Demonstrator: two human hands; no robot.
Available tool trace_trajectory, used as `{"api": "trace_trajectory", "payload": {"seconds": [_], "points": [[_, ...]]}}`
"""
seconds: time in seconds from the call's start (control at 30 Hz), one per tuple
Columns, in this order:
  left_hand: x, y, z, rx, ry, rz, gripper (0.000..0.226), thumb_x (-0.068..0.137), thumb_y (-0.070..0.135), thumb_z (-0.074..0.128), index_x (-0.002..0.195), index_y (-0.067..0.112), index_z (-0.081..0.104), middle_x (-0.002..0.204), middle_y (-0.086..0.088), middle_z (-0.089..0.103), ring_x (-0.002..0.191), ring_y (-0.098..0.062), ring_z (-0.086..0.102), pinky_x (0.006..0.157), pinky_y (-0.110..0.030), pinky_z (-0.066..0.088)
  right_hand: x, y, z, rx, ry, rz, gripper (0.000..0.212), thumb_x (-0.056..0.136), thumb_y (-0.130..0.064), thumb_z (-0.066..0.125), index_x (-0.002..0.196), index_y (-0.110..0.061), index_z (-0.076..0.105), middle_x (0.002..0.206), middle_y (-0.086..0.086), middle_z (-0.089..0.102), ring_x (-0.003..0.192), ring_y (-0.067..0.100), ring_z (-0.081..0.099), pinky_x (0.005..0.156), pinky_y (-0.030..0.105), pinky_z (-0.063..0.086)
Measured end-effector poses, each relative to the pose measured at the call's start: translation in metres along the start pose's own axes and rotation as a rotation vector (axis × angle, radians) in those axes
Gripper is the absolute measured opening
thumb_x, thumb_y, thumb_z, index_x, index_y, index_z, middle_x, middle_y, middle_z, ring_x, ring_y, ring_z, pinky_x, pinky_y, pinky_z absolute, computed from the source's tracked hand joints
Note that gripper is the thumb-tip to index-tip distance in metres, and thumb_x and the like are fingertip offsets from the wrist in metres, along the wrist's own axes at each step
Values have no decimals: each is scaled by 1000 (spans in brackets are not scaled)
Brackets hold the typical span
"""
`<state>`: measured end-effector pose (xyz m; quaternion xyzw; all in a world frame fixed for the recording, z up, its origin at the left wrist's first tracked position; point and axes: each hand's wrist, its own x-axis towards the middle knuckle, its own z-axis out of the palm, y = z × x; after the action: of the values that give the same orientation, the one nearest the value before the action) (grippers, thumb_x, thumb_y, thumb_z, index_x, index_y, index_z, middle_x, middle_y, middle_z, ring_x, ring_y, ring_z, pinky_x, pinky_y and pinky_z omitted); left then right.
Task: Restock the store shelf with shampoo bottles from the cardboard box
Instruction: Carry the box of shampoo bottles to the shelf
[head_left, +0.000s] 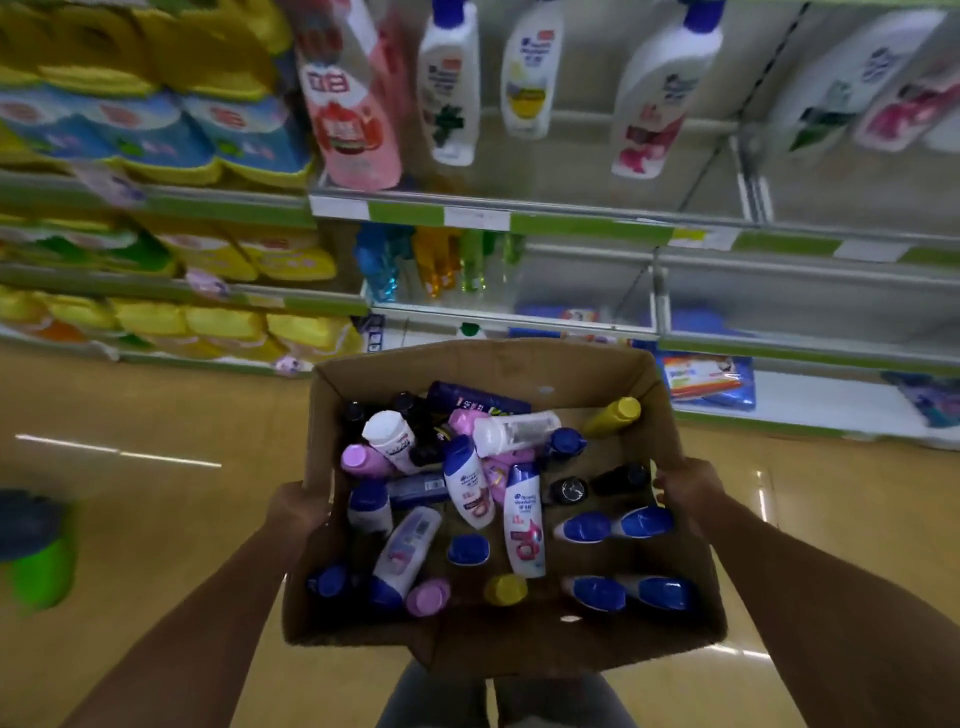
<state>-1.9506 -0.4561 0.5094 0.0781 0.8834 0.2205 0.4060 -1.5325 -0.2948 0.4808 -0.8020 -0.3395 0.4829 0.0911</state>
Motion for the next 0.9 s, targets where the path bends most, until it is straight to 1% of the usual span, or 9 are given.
{"api": "trace_trajectory", "payload": {"seconds": [0.1, 0.17, 0.3, 0.37, 0.5, 0.57, 0.63, 0.73, 0.9], "points": [[15, 26, 29, 58, -29, -1, 3, 77, -2, 66, 77, -3, 63, 87, -28, 65, 84, -38, 63, 80, -52, 51, 34, -4, -11, -2, 8, 39, 8, 84, -3, 58, 81, -7, 64, 101, 31, 65, 80, 34, 58, 70, 44, 46], [28, 38, 50, 69, -25, 2, 15, 79, -5, 64, 66, 1, 60, 82, -29, 65, 78, -37, 62, 81, -54, 51, 44, -17, -18, 0, 20, 49, 14, 85, -3, 56, 75, -11, 61, 100, 29, 66, 82, 35, 59, 71, 43, 46], [42, 63, 87, 86, -68, 15, 5, 82, 2, 63, 79, 5, 60, 90, -21, 63, 86, -33, 61, 83, -47, 50, 77, -28, -24, -17, 48, 40, 17, 86, -4, 55, 97, -2, 68, 101, 26, 67, 87, 37, 62, 77, 44, 49], [53, 71, 100, 70, -66, 26, 8, 74, 5, 69, 75, 4, 61, 90, -26, 66, 88, -39, 64, 83, -49, 51, 92, -30, -25, -13, 46, 40, 23, 86, -4, 56, 105, -1, 68, 103, 26, 67, 87, 36, 61, 79, 46, 50], [80, 79, 118, 98, -35, 21, 2, 77, -2, 66, 77, -4, 66, 89, -32, 67, 84, -42, 65, 81, -54, 52, 110, -36, -24, -34, 41, 60, 21, 90, -7, 55, 106, -1, 66, 105, 24, 66, 100, 43, 62, 87, 50, 51], [89, 85, 124, 80, -39, 12, 9, 79, -3, 63, 70, 0, 64, 89, -33, 66, 82, -42, 64, 81, -57, 51, 117, -37, -20, -32, 41, 73, 19, 91, -7, 54, 107, -2, 65, 106, 23, 65, 102, 42, 62, 90, 51, 50], [96, 93, 129, 96, -37, 22, 16, 78, -3, 62, 65, 6, 61, 83, -28, 66, 77, -36, 63, 79, -56, 52, 123, -37, -16, -38, 43, 85, 15, 91, -9, 55, 102, -4, 65, 105, 22, 66, 100, 41, 62, 92, 52, 51], [103, 106, 133, 98, -31, 9, 15, 78, -3, 61, 66, 7, 61, 80, -24, 66, 76, -34, 63, 76, -53, 54, 131, -39, -11, -29, 50, 99, 15, 90, -7, 54, 78, -14, 61, 101, 24, 68, 97, 43, 64, 89, 53, 53], [105, 102, 135, 114, -27, -8, 13, 81, 2, 62, 70, 8, 60, 87, -24, 65, 81, -36, 62, 80, -53, 53, 135, -33, -9, -20, 40, 120, 12, 88, -6, 56, 80, -13, 61, 102, 25, 67, 92, 42, 63, 87, 53, 51]]}}
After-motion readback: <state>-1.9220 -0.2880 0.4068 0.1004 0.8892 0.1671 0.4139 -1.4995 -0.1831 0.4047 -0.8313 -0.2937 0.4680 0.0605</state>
